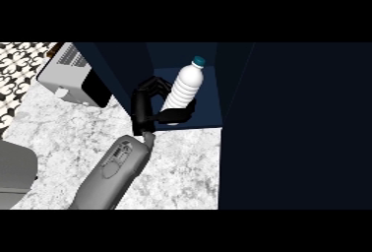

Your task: Pick up the bottled water, place it into the cabinet and close the cabinet

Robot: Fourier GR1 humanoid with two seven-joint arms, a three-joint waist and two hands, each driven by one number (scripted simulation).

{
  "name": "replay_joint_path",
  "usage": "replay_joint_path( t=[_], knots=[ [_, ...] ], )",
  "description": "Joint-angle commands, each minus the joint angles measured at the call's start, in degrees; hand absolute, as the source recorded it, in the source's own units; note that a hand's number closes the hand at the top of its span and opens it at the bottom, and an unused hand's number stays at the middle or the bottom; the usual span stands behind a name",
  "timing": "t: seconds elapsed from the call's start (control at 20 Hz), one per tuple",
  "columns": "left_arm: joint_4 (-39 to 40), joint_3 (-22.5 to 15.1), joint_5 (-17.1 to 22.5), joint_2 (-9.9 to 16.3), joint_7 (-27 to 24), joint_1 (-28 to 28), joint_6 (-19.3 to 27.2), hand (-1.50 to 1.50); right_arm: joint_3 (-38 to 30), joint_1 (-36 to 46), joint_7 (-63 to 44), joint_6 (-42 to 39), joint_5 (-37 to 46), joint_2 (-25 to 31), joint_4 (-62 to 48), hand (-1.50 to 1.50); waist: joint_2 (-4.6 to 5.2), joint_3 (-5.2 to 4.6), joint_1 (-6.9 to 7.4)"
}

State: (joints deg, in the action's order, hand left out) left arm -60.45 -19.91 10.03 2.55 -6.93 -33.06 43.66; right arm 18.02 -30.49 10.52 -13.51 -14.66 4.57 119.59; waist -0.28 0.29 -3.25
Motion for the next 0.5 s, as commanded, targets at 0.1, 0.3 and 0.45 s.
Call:
replay_joint_path(
  t=[0.1,0.3,0.45],
  knots=[
    [19.1,4.8,-0.8,3.0,-0.4,-17.8,-7.6,1.5,-0.9,1.1,-0.4,0.0,-0.8,0.1,-1.7,-1.5,1.65,-0.31,-1.19],
    [30.9,6.3,-3.7,1.9,-5.4,-21.9,-4.6,1.5,-1.5,1.2,0.9,-0.7,-0.5,0.7,-1.8,-1.5,1.83,-0.32,-1.43],
    [37.1,7.1,-4.9,1.3,-8.1,-24.3,-3.5,1.5,-2.7,2.7,0.6,-0.5,-0.9,0.7,-2.6,-1.5,2.12,-0.33,-1.59]
  ],
)
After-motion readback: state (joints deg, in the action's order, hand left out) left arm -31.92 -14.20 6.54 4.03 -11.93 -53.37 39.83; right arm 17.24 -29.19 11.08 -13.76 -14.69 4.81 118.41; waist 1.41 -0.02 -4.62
